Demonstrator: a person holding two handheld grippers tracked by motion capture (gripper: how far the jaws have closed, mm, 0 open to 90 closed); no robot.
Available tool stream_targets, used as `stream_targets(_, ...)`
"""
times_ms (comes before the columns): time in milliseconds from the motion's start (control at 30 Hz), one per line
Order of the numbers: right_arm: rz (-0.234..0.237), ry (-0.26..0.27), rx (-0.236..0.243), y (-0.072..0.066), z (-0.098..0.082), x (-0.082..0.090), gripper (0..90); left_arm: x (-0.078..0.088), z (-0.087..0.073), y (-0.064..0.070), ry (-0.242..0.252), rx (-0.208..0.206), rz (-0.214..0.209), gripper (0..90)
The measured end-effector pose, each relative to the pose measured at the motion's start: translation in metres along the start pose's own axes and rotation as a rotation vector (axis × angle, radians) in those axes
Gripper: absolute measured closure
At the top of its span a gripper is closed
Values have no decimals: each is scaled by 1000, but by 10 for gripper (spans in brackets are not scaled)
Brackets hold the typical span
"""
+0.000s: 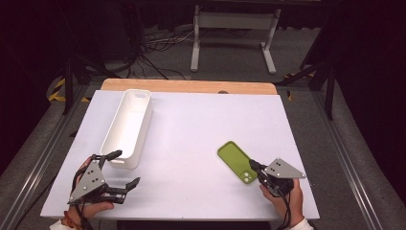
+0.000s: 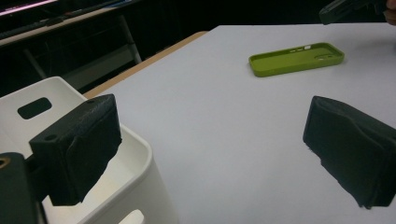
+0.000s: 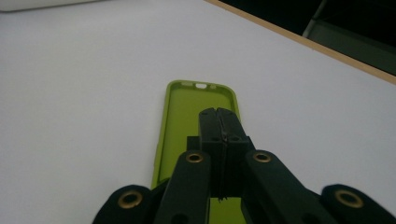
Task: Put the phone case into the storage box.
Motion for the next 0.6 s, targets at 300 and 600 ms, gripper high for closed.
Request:
stream_targets(300, -10, -107, -45, 10, -11, -3, 900, -3, -1, 3, -9, -2, -16, 49)
stream_targets(600, -63, -216, -119, 27, -23, -5, 900, -1, -1, 3, -7, -4, -16, 50)
Point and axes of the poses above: each handheld gripper's, and its own axes: x roughly backward along the jaws, z roughly out of its top, y roughly to its right, the point moved 1 cm from there along -x, roughly forward along the jaws, and after that the axes turned 1 degree about y, right-handed, at the moved point
